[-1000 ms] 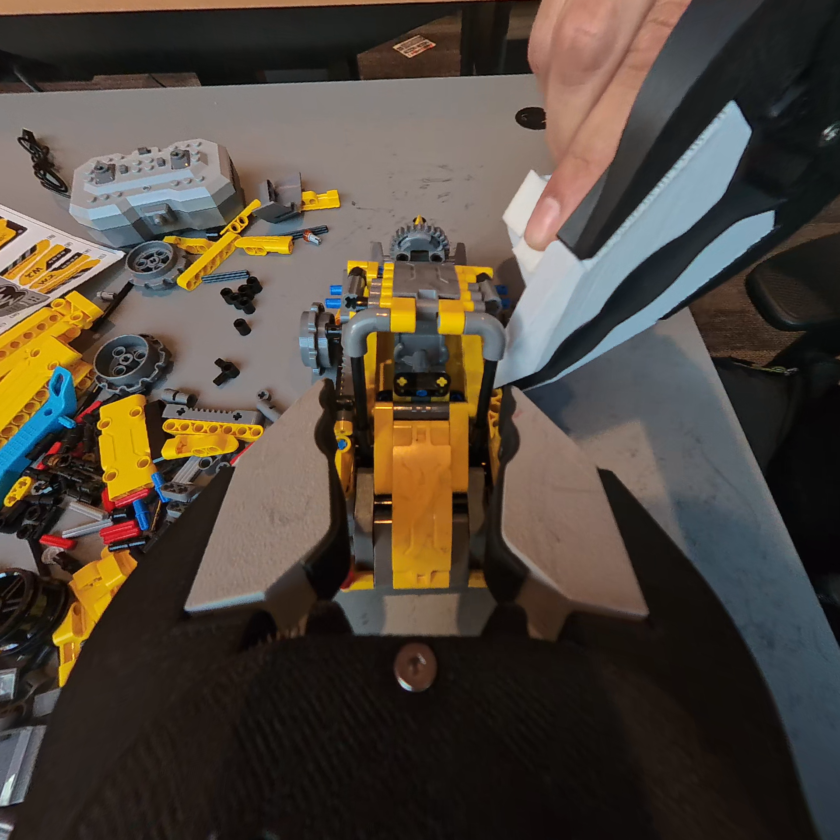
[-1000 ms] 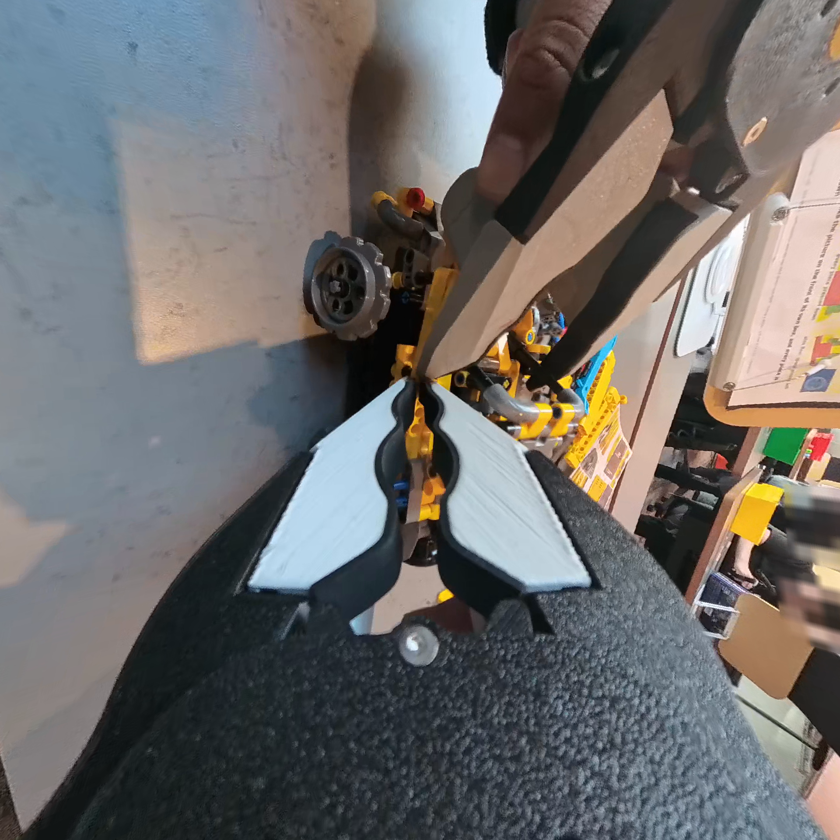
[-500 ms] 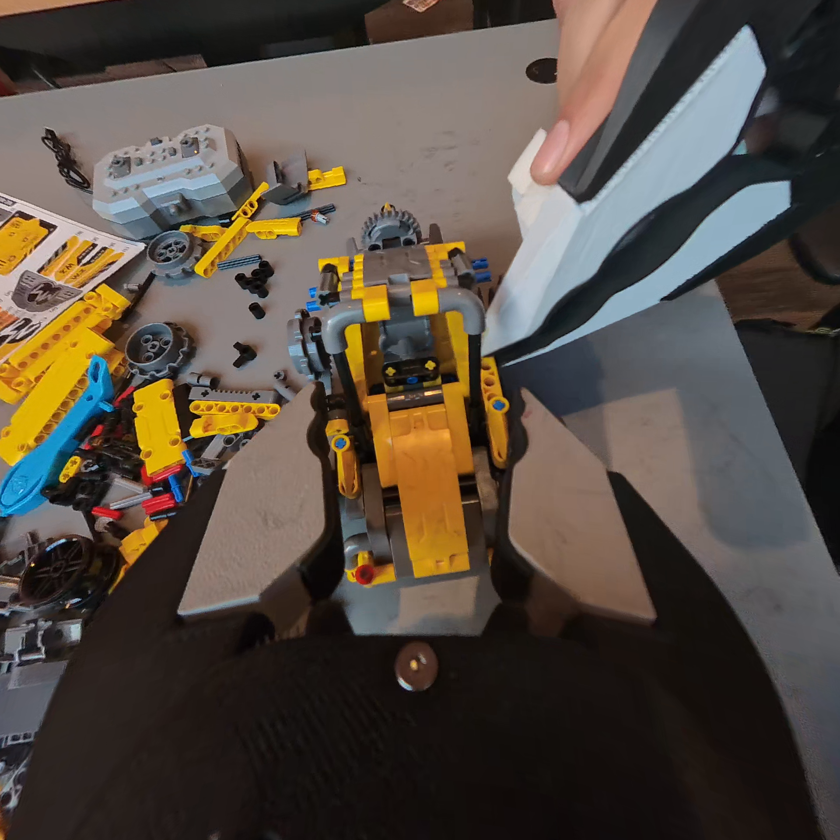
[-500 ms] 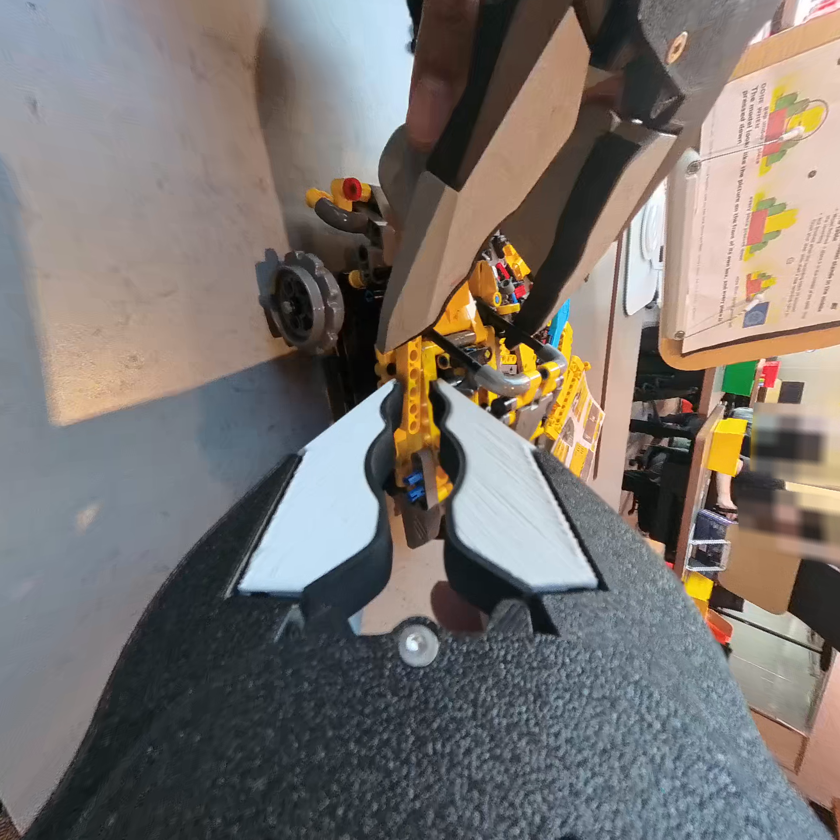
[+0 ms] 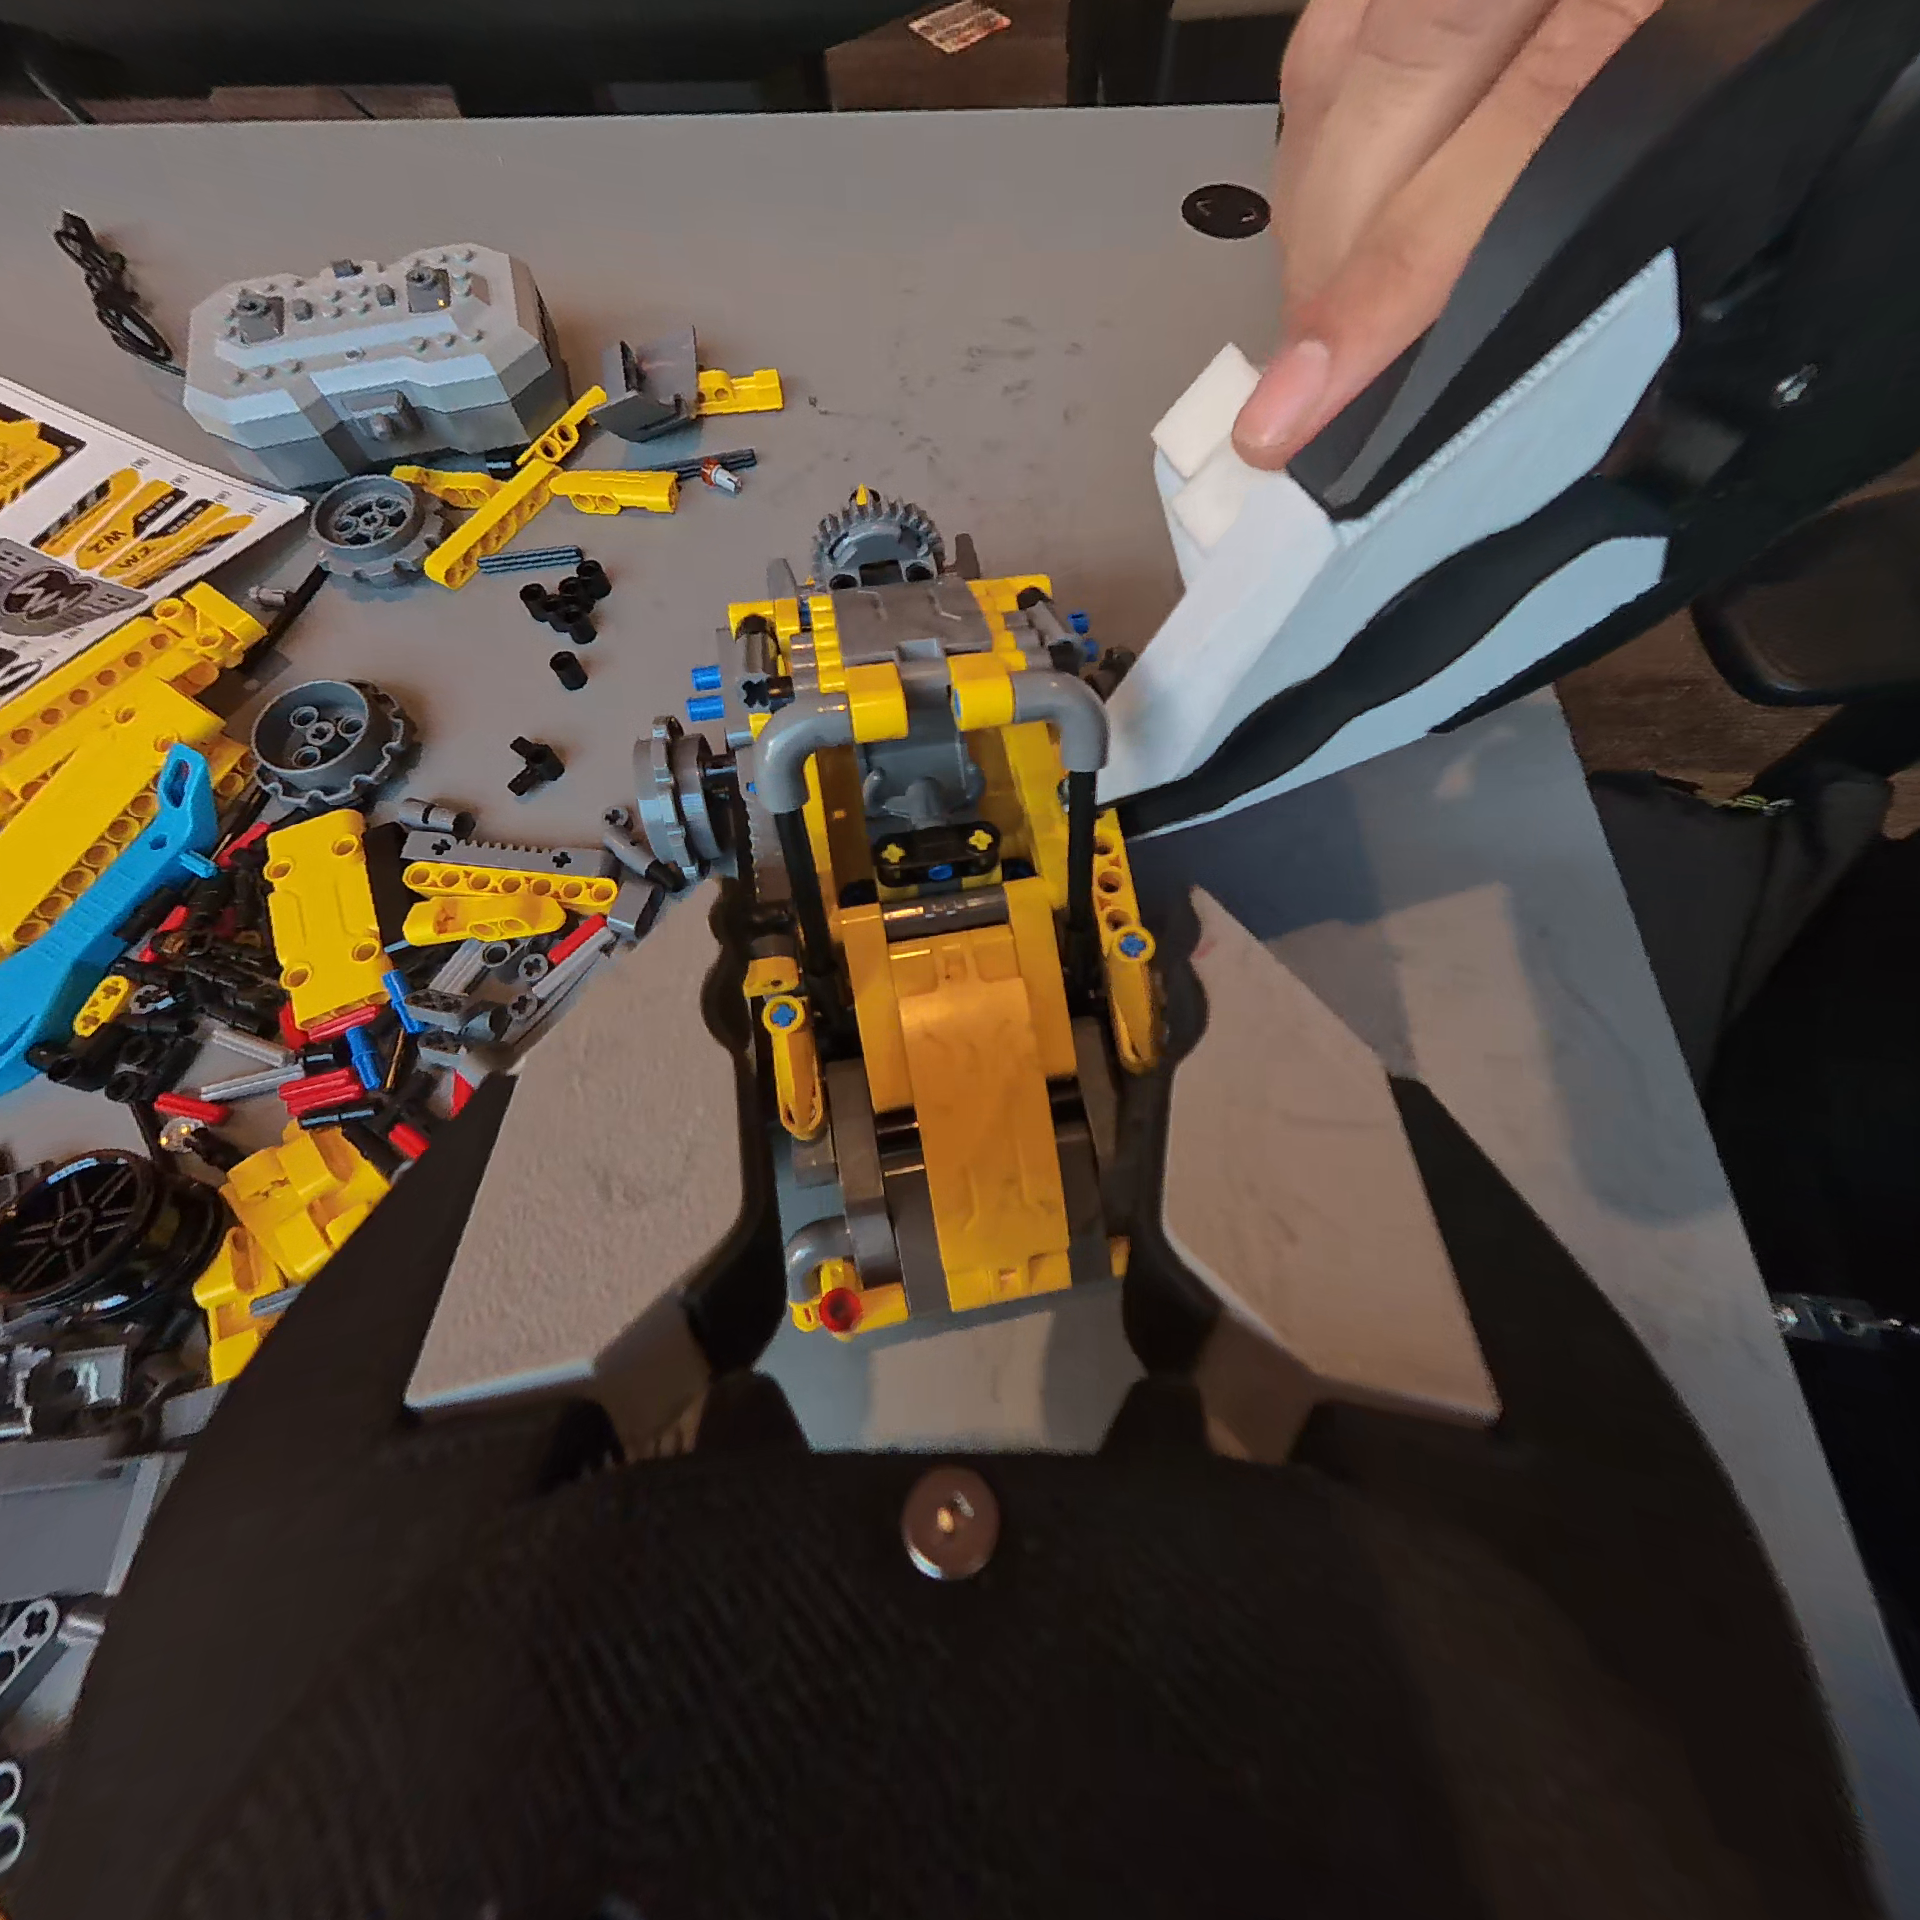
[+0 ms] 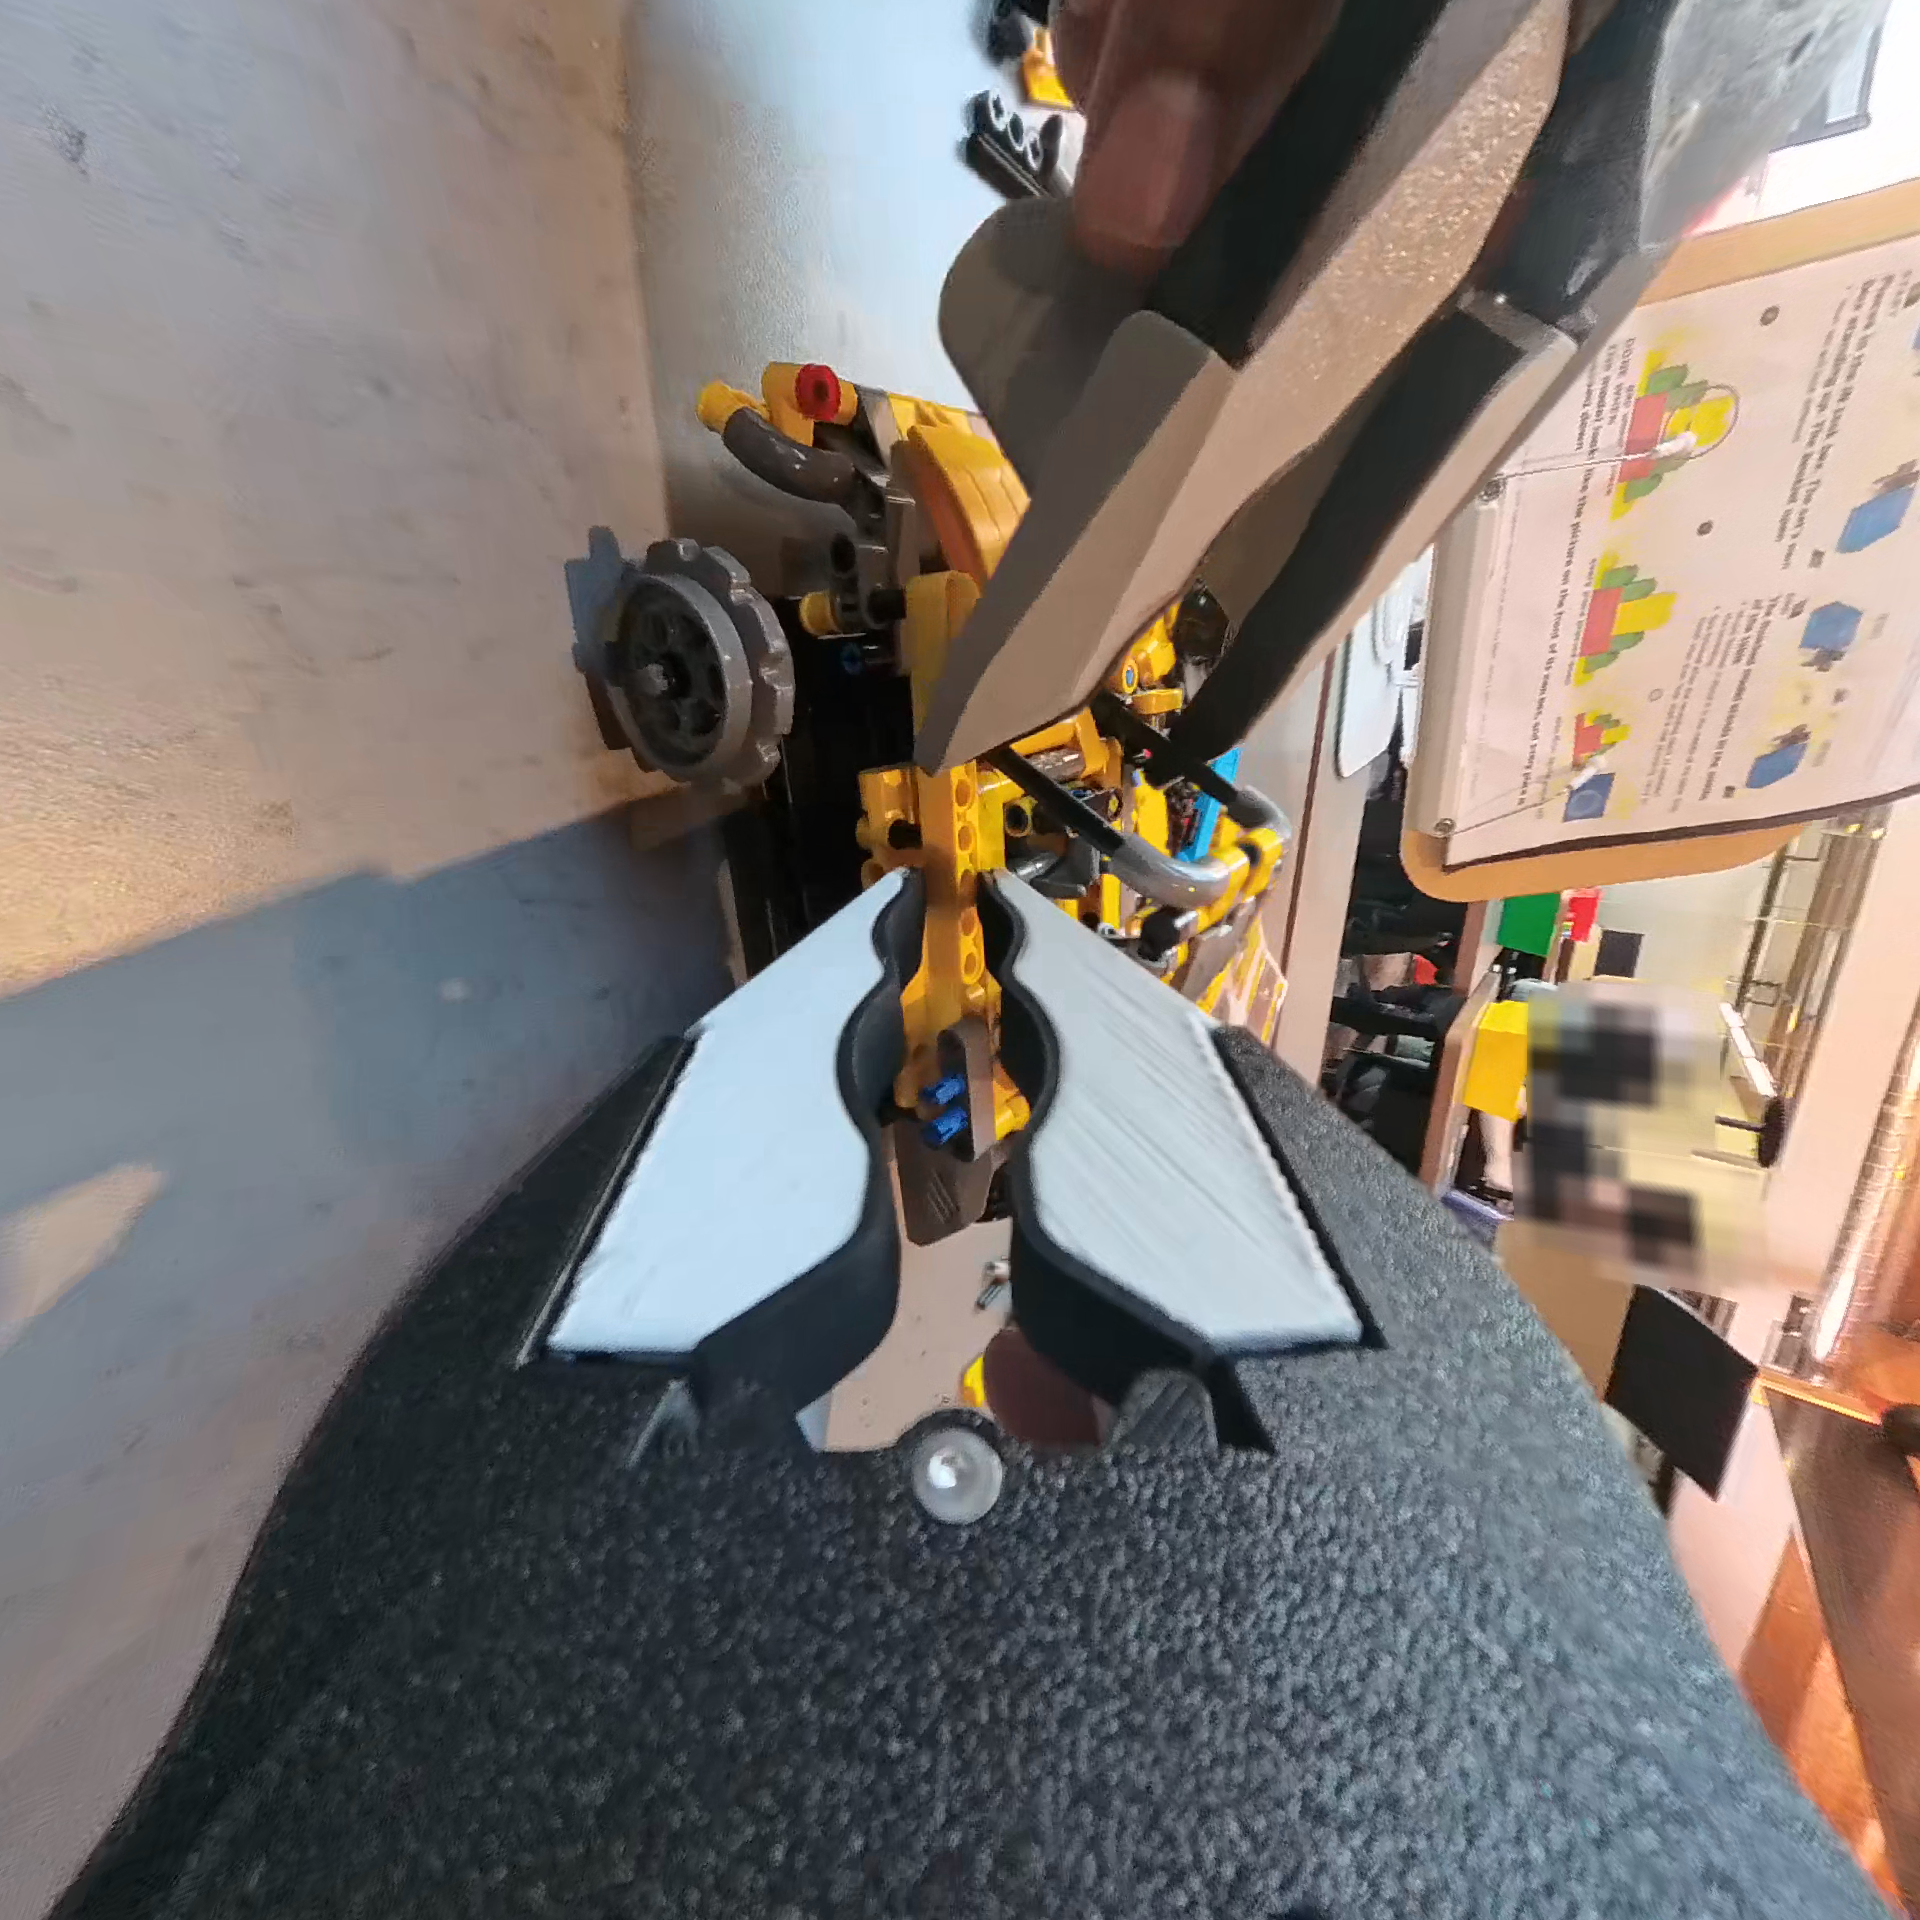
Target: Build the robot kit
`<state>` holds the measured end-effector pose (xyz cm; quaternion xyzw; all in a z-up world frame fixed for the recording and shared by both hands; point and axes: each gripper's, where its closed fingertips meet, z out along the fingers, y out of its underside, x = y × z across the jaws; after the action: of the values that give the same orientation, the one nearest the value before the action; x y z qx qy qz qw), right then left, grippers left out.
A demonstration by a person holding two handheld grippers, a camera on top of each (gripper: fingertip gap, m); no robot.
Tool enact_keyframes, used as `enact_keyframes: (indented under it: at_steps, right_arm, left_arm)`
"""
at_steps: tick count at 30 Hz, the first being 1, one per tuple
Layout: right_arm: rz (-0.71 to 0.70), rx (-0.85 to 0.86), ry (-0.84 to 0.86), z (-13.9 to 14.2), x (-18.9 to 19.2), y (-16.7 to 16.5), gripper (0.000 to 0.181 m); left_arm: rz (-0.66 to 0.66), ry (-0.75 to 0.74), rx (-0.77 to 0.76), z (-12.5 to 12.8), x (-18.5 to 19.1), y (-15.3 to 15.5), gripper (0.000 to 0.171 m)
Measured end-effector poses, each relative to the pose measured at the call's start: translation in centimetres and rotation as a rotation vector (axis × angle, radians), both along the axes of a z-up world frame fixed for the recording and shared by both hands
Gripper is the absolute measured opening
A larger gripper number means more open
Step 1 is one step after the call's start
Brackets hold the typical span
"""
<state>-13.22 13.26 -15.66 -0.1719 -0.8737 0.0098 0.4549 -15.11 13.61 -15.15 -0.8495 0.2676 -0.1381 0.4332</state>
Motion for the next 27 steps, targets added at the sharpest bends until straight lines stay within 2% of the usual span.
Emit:
enact_keyframes:
  at_steps: [6,15,21,25,27]
  right_arm:
    - [0.062,0.129,0.036,-0.07,-0.36,-0.31,0.010]
    - [0.039,0.093,-0.026,-0.08,0.33,0.27,0.009]
    - [0.062,0.142,0.023,-0.13,-0.03,0.16,0.009]
    - [0.074,0.122,0.050,-0.07,-0.12,-0.47,0.009]
    - [0.078,0.110,0.054,-0.10,-0.14,-0.50,0.009]
  left_arm:
    - [0.003,0.025,0.012,-0.31,0.01,-0.04,0.079]
    - [0.022,0.020,0.024,-0.27,-0.12,0.30,0.075]
    - [0.026,0.002,0.033,-0.26,-0.30,0.41,0.074]
    - [0.017,-0.027,0.030,-0.13,0.14,0.42,0.077]
    - [0.021,-0.016,0.031,-0.18,0.01,0.48,0.073]
